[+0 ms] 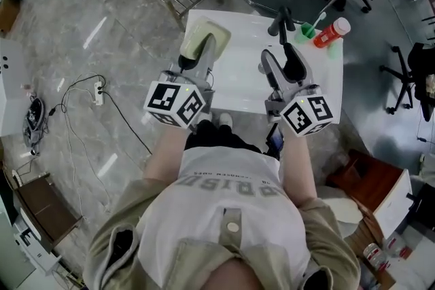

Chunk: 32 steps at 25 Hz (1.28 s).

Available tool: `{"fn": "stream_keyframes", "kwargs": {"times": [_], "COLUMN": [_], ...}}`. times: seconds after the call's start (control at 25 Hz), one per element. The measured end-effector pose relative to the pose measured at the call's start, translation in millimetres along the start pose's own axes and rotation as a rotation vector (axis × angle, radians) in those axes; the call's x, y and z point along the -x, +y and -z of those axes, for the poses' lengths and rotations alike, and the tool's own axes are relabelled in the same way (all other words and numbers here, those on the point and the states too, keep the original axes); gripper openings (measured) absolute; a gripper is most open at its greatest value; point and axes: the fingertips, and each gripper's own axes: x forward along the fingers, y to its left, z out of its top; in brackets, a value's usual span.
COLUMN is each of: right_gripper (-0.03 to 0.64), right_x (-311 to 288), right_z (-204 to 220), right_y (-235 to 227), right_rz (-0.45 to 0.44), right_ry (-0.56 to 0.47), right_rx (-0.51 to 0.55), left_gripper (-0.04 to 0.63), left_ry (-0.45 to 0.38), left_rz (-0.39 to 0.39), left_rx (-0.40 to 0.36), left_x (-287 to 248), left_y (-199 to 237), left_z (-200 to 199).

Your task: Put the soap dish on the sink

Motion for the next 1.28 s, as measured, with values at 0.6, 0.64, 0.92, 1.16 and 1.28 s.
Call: {"fn": "stream_keyframes", "kwargs": {"times": [0.6,0.64,0.92,1.16,1.28], "right_gripper": [0.279,0.279,0.255,0.104,0.076], "right_x": [-75.8,-79.0,-97.4,-103.5,-108.2], "right_z": [88.7,91.9,107.1,124.1,129.8], "right_y": [25.5,27.0,38.4,34.7,34.3], "right_rz": [-0.291,-0.310,-0.438,-0.398,-0.375], "right_ry": [0.054,0.043,-0.012,-0.010,0.019], "right_rx": [-0.586,-0.628,-0.817,-0.846,-0.830], "left_gripper": [0.018,0.018,0.018,0.018,0.018], "left_ry": [0.085,0.092,0.139,0.169,0.190], "left_rz": [0.117,0.125,0.159,0.159,0.157], "left_rx": [0.273,0.280,0.329,0.343,0.340], "left_x": [-33.6,-34.3,-37.4,-38.5,-40.0], "left_y": [24.0,24.8,36.3,50.0,57.2], "left_z": [47.6,49.7,62.2,68.0,72.6]}}
